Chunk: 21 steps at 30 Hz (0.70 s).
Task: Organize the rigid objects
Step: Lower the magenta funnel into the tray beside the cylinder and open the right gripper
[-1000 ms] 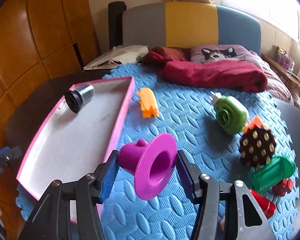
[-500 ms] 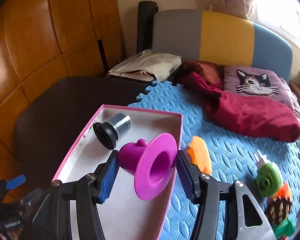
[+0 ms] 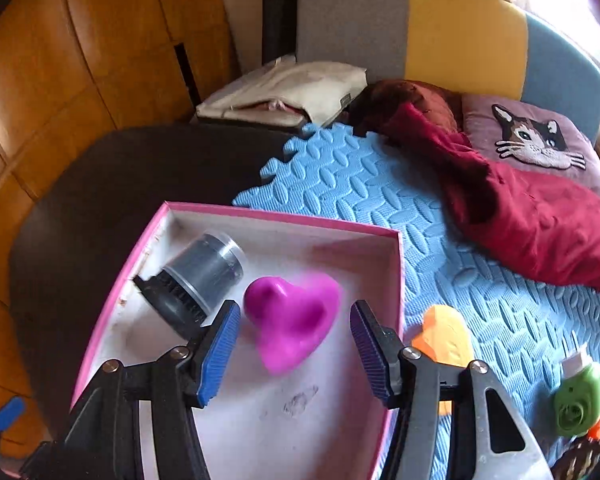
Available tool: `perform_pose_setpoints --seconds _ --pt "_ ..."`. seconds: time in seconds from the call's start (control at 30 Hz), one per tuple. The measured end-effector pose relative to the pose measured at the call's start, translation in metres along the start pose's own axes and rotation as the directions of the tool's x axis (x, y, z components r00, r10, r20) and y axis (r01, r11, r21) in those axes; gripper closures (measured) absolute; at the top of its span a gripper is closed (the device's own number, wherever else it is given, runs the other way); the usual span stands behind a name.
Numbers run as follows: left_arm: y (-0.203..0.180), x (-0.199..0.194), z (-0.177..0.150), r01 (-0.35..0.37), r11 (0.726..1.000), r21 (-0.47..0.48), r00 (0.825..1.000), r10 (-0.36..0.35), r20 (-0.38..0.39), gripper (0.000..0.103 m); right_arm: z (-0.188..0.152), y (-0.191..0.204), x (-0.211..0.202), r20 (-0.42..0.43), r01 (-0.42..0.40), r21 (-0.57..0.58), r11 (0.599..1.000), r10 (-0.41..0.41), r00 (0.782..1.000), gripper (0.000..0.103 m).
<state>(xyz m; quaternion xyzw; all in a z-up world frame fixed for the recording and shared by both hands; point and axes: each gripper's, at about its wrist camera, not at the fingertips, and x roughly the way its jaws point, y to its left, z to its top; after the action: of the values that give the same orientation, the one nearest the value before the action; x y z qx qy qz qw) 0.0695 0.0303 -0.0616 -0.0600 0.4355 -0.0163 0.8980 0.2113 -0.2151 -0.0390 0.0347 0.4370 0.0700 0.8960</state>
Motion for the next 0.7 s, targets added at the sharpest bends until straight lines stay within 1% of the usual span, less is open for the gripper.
perform_pose_setpoints --seconds 0.17,0.3,0.43,0.53,0.63,0.7 --pt "-0.008 -0.004 0.0 0.013 1.0 0.022 1.0 -0.013 0.005 0.019 -0.026 -0.017 -0.039 0.059 -0.023 0.053 0.998 0.02 0.998 0.042" --pt "-0.021 -0.013 0.003 0.038 0.997 0.066 0.999 -0.039 0.02 0.019 -0.061 -0.036 -0.071 0.074 -0.001 0.066 0.998 -0.004 0.997 0.042" --pt "-0.046 -0.023 0.008 0.08 0.986 0.149 0.995 -0.087 0.041 0.019 -0.092 -0.064 -0.099 0.075 0.053 0.083 0.995 -0.059 0.995 0.042" --pt "-0.074 -0.031 0.013 0.128 0.966 0.226 0.989 -0.141 0.045 0.019 -0.11 -0.09 -0.12 0.08 0.087 0.123 0.989 -0.098 0.992 0.042" --pt "-0.109 -0.038 0.019 0.187 0.932 0.31 0.977 -0.208 0.035 0.019 -0.122 -0.112 -0.141 0.103 0.126 0.15 0.981 -0.143 0.984 0.042" --pt "-0.131 -0.039 0.024 0.232 0.911 0.342 0.968 -0.252 0.013 0.023 -0.127 -0.125 -0.153 0.12 0.149 0.165 0.975 -0.17 0.978 0.042"
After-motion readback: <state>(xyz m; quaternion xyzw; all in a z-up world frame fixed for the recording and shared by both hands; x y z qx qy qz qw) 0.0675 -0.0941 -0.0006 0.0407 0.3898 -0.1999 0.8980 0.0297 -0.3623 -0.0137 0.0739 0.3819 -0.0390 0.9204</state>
